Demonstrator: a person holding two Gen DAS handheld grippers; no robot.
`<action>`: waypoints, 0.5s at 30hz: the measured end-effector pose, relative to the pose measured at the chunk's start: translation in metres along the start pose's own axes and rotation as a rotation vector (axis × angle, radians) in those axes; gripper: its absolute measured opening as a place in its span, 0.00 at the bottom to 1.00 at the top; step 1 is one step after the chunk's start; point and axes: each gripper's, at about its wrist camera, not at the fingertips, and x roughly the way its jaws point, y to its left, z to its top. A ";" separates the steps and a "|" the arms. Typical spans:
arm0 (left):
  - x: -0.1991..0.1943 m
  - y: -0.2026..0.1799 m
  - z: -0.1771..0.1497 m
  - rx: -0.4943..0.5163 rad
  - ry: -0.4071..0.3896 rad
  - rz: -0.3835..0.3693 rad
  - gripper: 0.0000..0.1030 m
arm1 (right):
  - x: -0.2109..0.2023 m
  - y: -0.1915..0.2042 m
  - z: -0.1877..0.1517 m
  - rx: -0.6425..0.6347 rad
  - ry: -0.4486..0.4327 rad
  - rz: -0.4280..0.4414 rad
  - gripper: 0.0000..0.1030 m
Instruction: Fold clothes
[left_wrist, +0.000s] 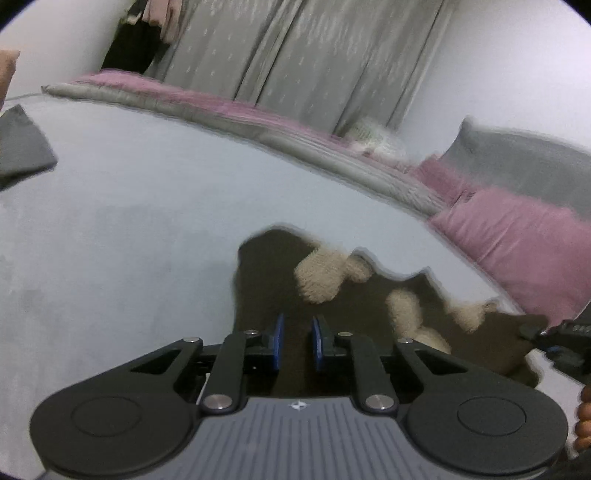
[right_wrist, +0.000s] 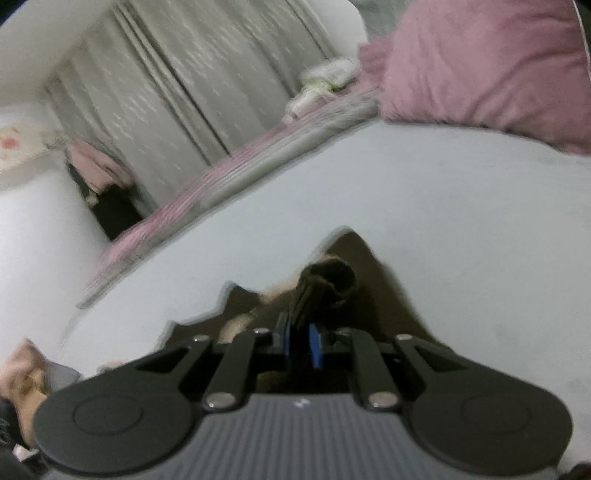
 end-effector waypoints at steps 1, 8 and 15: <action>0.002 0.001 -0.001 -0.003 0.007 0.008 0.15 | 0.005 -0.001 -0.003 -0.006 0.028 -0.023 0.12; -0.011 -0.005 0.011 0.013 -0.034 0.022 0.14 | -0.015 0.015 -0.002 -0.127 -0.038 -0.096 0.38; -0.012 -0.030 0.031 0.146 -0.126 0.032 0.13 | -0.015 0.036 -0.002 -0.298 -0.127 -0.152 0.37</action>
